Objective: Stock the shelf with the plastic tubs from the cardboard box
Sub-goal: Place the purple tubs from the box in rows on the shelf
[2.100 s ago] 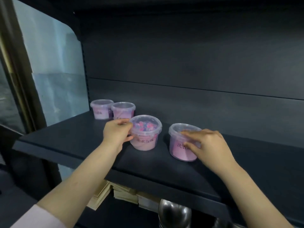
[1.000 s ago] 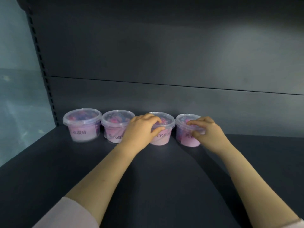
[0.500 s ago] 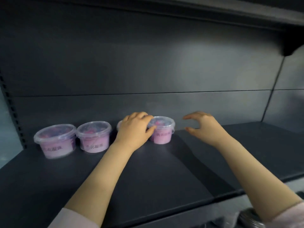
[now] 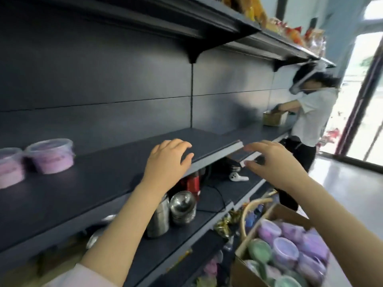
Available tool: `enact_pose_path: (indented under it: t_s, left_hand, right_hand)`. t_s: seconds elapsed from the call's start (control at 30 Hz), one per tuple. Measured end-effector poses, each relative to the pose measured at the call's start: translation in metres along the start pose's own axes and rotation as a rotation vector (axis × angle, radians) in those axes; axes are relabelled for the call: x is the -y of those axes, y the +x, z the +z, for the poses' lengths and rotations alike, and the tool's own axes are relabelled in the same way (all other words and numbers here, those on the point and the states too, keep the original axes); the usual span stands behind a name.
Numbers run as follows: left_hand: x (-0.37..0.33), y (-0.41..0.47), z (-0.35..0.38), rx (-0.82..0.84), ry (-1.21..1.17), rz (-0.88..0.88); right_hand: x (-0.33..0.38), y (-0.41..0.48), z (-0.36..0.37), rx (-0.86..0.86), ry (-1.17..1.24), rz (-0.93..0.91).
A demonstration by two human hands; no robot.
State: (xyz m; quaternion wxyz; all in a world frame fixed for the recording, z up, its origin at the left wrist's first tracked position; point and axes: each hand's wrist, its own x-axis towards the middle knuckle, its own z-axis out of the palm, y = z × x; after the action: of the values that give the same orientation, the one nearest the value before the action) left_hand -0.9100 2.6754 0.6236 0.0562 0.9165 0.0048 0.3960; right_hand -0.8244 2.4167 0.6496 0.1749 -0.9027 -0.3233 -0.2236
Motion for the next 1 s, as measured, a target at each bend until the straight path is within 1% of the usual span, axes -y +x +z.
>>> enact_pose_path:
  t_s: [0.1, 0.27, 0.4, 0.5, 0.63, 0.77, 0.9, 1.0]
  left_hand:
    - [-0.073, -0.01, 0.053, 0.078, -0.073, 0.059]
    - [-0.168, -0.049, 0.139, 0.293, -0.197, 0.09]
    - [-0.217, -0.084, 0.197, 0.468, -0.253, 0.108]
    - [-0.24, -0.1, 0.241, 0.589, -0.288, 0.115]
    - [-0.259, -0.11, 0.304, 0.719, -0.351, 0.082]
    - [-0.268, -0.111, 0.372, 0.83, -0.41, 0.01]
    - [-0.274, -0.102, 0.436, 0.937, -0.502, -0.128]
    - [-0.277, -0.093, 0.478, 0.98, -0.53, -0.201]
  right_hand:
    - [-0.075, -0.064, -0.009, 0.037, -0.025, 0.128]
    - [-0.175, -0.165, 0.003, 0.13, 0.03, 0.366]
    - [-0.233, -0.225, 0.03, 0.217, 0.098, 0.523]
    - [-0.273, -0.255, 0.055, 0.26, 0.165, 0.624]
    - [-0.32, -0.276, 0.09, 0.315, 0.201, 0.724]
    - [-0.369, -0.267, 0.13, 0.336, 0.249, 0.812]
    - [-0.413, -0.251, 0.168, 0.344, 0.298, 0.931]
    - [-0.447, -0.239, 0.188, 0.34, 0.302, 0.986]
